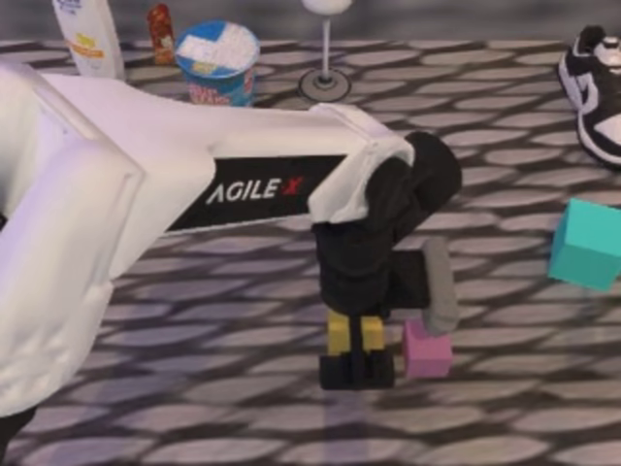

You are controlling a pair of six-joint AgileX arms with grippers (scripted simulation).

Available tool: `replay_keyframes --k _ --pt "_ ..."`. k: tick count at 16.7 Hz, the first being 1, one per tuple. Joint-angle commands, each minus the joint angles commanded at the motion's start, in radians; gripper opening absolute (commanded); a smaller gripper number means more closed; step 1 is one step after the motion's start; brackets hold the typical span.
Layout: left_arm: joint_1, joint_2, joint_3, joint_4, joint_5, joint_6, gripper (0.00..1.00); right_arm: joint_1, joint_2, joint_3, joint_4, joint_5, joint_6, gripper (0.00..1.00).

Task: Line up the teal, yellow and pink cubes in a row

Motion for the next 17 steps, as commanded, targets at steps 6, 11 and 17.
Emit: replay_keyframes --k 6,11,17 --pt "0.013 -0.042 0.113 -0.168 -0.001 0.000 1.00 0.000 0.000 0.000 0.000 0.000 0.000 1.00" --pt "0.020 -0.073 0.171 -0.243 -0.001 0.000 1.00 0.000 0.000 0.000 0.000 0.000 0.000 1.00" --pt "0.045 -0.128 0.115 -0.205 -0.005 -0.019 1.00 0.006 0.057 0.058 -0.042 -0.002 -0.042 1.00"
